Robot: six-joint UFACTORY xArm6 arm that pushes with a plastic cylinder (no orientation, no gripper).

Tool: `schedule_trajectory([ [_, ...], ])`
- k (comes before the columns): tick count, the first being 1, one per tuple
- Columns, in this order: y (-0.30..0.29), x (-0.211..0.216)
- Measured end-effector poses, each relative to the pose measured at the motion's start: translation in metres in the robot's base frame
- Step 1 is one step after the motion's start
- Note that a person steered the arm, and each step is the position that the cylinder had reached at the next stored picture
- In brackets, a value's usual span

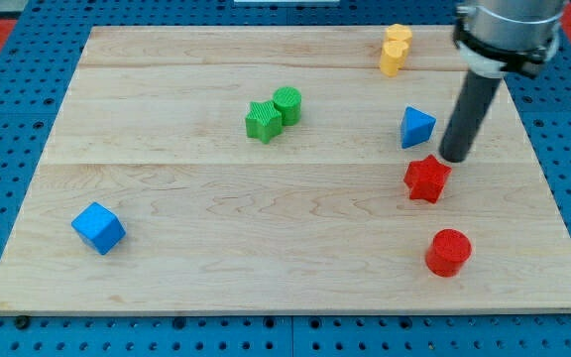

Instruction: Slide blue triangle towards green circle

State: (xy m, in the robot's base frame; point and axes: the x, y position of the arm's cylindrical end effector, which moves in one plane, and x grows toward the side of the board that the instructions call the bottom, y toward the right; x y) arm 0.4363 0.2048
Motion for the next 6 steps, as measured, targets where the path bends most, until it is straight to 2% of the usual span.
schedule_trajectory([
  [1,0.007,-0.018],
  [2,-0.035,-0.034],
  [3,-0.034,-0.059],
  [4,-0.066,-0.064],
  [6,-0.053,-0.097],
])
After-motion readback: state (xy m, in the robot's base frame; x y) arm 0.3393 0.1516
